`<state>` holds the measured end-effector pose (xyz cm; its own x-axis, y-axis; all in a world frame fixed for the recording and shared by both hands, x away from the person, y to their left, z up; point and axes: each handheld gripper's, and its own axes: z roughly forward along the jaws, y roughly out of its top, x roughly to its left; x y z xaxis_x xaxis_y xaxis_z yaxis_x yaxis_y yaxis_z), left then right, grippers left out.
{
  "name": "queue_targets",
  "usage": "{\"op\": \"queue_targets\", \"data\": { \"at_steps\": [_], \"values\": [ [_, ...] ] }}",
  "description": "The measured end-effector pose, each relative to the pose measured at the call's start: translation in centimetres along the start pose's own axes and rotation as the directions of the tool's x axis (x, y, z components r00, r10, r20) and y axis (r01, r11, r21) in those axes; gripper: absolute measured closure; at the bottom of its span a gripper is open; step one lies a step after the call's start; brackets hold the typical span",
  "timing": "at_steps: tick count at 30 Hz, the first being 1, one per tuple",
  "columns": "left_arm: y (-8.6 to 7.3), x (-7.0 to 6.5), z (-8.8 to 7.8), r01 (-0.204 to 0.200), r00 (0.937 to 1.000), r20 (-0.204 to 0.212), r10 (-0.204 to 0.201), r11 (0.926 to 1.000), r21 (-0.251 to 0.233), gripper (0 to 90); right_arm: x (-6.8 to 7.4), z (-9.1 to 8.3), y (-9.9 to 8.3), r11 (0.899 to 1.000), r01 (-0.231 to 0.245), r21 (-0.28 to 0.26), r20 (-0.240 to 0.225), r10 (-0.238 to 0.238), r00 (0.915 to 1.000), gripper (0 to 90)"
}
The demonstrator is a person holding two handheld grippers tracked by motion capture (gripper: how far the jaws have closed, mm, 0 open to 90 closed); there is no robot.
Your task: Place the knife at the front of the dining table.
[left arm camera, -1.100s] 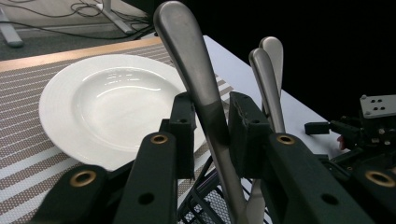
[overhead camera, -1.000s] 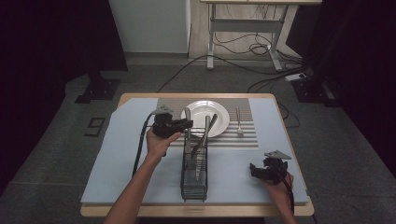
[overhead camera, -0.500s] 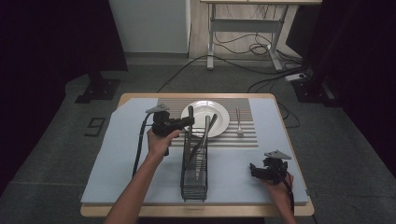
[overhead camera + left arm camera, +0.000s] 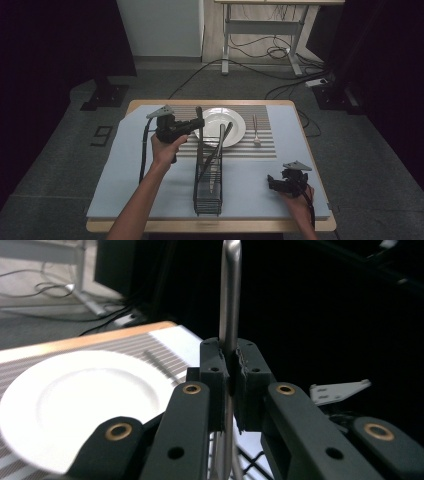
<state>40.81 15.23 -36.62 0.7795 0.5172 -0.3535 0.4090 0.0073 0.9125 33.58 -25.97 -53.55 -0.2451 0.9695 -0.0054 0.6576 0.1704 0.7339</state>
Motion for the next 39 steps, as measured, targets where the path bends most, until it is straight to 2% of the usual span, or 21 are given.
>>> {"op": "queue_targets", "data": {
  "at_steps": [7, 15, 18, 22, 24, 27, 35, 39],
  "values": [
    [2.1, -0.7, -1.8, -0.016, 0.9998, 0.013, 0.017, 0.9986, -0.050, 84.1, 0.0, 0.0, 0.0, 1.000, 0.000, 0.000, 0.001, 0.000, 1.0000, 8.2],
    [3.5, -1.2, -4.1, -0.033, 0.9994, 0.002, 0.033, 0.9954, -0.089, 84.1, 0.0, 0.0, 0.0, 1.000, 0.001, -0.001, 0.001, -0.001, 1.0000, 8.3],
    [4.1, -1.6, -5.1, -0.052, 0.9986, -0.008, 0.052, 0.9936, -0.100, 84.1, 0.0, 0.0, 0.0, 1.000, 0.001, -0.002, 0.001, -0.001, 1.0000, 8.3],
    [4.6, -2.0, -6.1, -0.092, 0.9949, -0.052, 0.087, 0.9914, -0.093, 84.1, 0.0, 0.0, 0.0, 1.000, 0.001, -0.002, 0.001, -0.001, 1.0000, 8.3],
    [4.5, -2.0, -6.4, -0.105, 0.9925, -0.072, 0.100, 0.9910, -0.083, 84.1, 0.0, 0.0, 0.0, 1.000, 0.001, -0.002, 0.001, -0.001, 1.0000, 8.3],
    [4.1, -1.6, -6.7, -0.104, 0.9913, -0.089, 0.097, 0.9922, -0.070, 84.1, 0.0, 0.0, 0.0, 1.000, 0.001, -0.002, 0.000, -0.001, 1.0000, 8.3],
    [1.9, 0.9, -7.0, -0.049, 0.9896, -0.137, 0.043, 0.9982, -0.036, 84.1, 0.0, 0.0, 0.0, 1.000, 0.002, 0.000, 0.002, -0.002, 1.0000, 8.3],
    [0.8, 2.3, -6.8, -0.027, 0.9841, -0.176, 0.024, 0.9995, -0.015, 84.1, 0.0, 0.0, 0.0, 1.000, -0.002, 0.001, 0.001, 0.002, 1.0000, 8.3]
  ]
}}
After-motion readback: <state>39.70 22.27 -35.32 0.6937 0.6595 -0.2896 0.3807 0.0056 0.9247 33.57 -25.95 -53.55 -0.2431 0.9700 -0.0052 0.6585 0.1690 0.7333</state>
